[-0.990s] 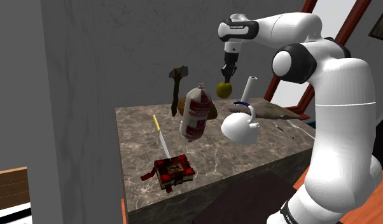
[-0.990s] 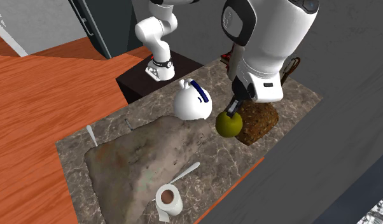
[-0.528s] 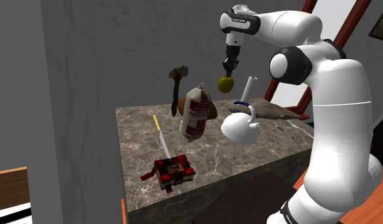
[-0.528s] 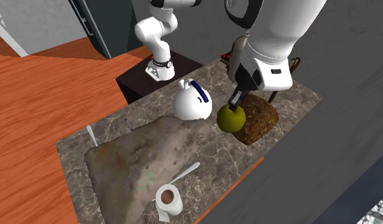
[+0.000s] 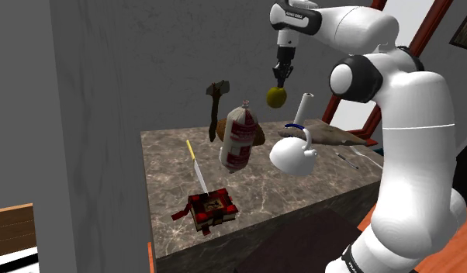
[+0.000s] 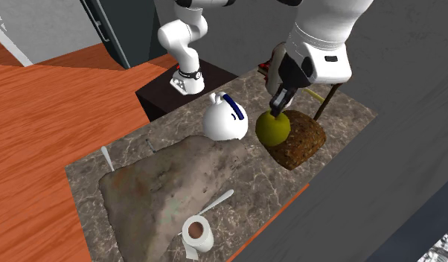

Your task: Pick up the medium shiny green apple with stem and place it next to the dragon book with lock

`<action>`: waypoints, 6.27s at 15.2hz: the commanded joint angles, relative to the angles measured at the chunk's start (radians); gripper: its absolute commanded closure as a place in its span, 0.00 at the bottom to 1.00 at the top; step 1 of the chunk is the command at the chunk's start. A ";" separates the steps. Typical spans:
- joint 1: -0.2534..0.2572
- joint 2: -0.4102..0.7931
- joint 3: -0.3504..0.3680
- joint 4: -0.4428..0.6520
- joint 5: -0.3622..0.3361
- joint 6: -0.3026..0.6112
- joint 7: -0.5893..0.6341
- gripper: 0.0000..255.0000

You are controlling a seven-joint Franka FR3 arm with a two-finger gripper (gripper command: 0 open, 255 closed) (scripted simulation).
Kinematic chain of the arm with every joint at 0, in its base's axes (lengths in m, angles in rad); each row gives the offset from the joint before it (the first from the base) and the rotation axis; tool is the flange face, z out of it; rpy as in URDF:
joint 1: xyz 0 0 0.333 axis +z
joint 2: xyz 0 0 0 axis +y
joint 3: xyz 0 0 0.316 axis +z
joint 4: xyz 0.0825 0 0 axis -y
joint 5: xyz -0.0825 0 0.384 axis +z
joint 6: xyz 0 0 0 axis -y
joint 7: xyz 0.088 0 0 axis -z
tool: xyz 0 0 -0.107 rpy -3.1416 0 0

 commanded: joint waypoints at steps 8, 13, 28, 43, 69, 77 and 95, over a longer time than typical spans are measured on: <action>0.177 -0.400 0.031 -0.571 -0.097 0.173 0.165 1.00; 0.237 -0.561 0.077 -0.764 -0.127 0.204 0.274 1.00; 0.288 -0.800 0.176 -1.136 -0.153 0.383 0.461 0.00; 0.290 -0.718 0.173 -1.422 -0.148 0.771 0.454 0.00; 0.291 -0.761 0.177 -1.361 -0.148 0.667 0.452 1.00; 0.292 -0.794 0.180 -1.283 -0.147 0.556 0.448 1.00; 0.295 -0.813 0.186 -1.060 -0.143 0.314 0.439 1.00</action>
